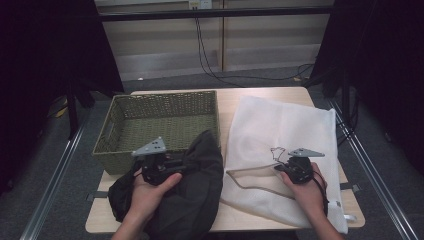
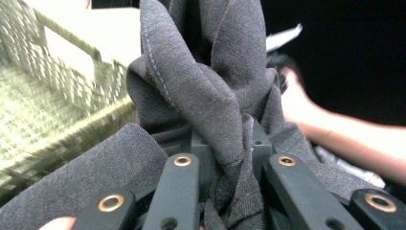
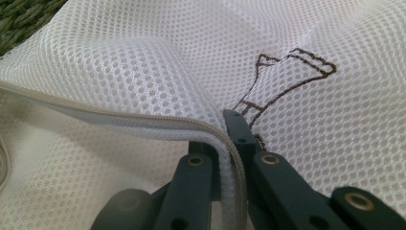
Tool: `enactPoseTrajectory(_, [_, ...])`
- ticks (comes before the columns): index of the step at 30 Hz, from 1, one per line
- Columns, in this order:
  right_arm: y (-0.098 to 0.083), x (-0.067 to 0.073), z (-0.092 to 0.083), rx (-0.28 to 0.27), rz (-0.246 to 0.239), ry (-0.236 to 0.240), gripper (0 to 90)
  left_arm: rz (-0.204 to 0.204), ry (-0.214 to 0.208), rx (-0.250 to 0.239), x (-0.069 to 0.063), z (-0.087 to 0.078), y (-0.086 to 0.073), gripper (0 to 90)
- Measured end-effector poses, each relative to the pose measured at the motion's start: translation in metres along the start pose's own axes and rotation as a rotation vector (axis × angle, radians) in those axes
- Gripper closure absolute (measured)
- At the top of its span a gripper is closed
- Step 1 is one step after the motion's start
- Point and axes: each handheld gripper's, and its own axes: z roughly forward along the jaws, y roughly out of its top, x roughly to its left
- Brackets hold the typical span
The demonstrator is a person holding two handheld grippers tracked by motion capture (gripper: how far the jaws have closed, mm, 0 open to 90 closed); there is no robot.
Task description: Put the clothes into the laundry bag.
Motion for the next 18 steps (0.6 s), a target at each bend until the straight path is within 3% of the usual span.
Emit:
enactPoseTrajectory(3, [0.002, 0.017, 0.006, 0.011, -0.005, -0.026, 88.7, -0.001, -0.034, -0.01, -0.005, -0.002, 0.007, 79.7])
enactPoseTrajectory(6, [0.003, 0.027, 0.009, 0.02, -0.02, -0.015, 88.5, 0.013, -0.066, 0.032, -0.014, 0.014, 0.009, 79.5])
enactPoseTrajectory(8, [0.004, 0.035, 0.01, 0.018, -0.004, 0.04, 88.3, 0.015, -0.09, 0.082, -0.02, 0.04, 0.004, 79.3])
enactPoseTrajectory(9, [0.005, 0.04, 0.01, 0.012, 0.021, 0.102, 87.9, 0.013, -0.093, 0.098, -0.022, 0.05, 0.002, 79.2])
enactPoseTrajectory(10, [0.006, 0.043, 0.009, 0.007, 0.026, 0.135, 87.6, 0.02, -0.097, 0.126, -0.025, 0.064, -0.002, 79.2])
enactPoseTrajectory(12, [0.007, 0.045, 0.009, 0.001, 0.029, 0.161, 87.4, 0.045, -0.106, 0.196, -0.033, 0.094, -0.008, 79.0])
enactPoseTrajectory(14, [0.012, 0.051, 0.002, -0.032, 0.026, 0.258, 87.3, 0.041, -0.124, 0.254, -0.04, 0.123, -0.014, 78.3])
enactPoseTrajectory(15, [0.014, 0.051, 0.0, -0.041, 0.017, 0.265, 87.2, 0.028, -0.115, 0.285, -0.04, 0.131, -0.017, 77.9])
enactPoseTrajectory(16, [0.014, 0.051, 0.0, -0.041, 0.017, 0.265, 87.2, 0.028, -0.115, 0.285, -0.04, 0.131, -0.017, 77.4])
enactPoseTrajectory(17, [0.019, 0.05, -0.008, -0.076, 0.011, 0.286, 87.6, 0.025, -0.077, 0.356, -0.036, 0.149, -0.024, 76.9])
enactPoseTrajectory(18, [0.021, 0.049, -0.013, -0.102, 0.007, 0.284, 87.8, 0.012, -0.078, 0.389, -0.031, 0.157, -0.029, 76.7])
